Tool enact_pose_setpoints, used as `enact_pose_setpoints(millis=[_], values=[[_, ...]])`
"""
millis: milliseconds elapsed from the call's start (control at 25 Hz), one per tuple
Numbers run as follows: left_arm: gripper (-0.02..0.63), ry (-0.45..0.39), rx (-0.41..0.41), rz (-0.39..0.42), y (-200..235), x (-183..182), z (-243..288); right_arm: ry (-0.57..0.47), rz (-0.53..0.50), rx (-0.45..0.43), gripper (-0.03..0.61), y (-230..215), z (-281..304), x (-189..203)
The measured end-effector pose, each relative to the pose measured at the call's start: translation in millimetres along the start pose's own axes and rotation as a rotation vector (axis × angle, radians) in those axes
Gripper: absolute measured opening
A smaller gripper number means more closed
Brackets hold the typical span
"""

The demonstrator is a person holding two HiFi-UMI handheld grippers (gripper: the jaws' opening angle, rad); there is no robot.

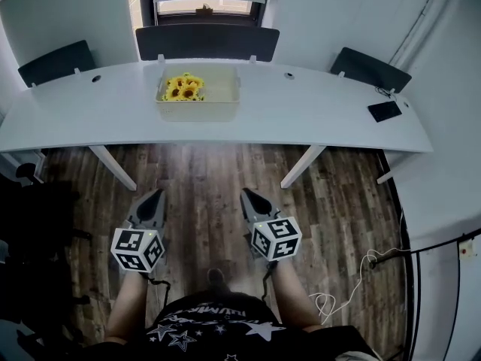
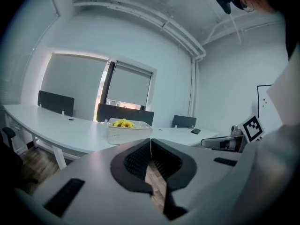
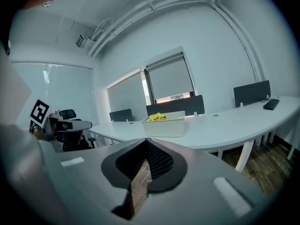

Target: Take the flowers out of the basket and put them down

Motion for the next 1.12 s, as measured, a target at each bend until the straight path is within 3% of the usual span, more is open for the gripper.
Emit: enact_pose_setpoints(millis=[360, 760, 1120], values=[[0.011, -0.051, -0.028, 0.016, 1, -16, 35, -0.013, -0.001, -0.024, 0.003, -34, 31, -7], [0.011, -0.061, -0.069, 0.001, 49, -20, 58, 0.021, -0.034, -0.074, 0.003, -28, 93, -15], [0.011, -0.073, -0.018, -0.017, 105, -42, 136, 0.008, -0.048, 0.008, 0.003, -59, 153, -39]])
Point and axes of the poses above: the fingertips, and each gripper's own axes: z forward along the fingers, y to its left, x out of its underside, the point moved 7 cm from there along -z, backward along the fingers, and after that the axes turned 2 degrees about x, right-handed, at the moved point
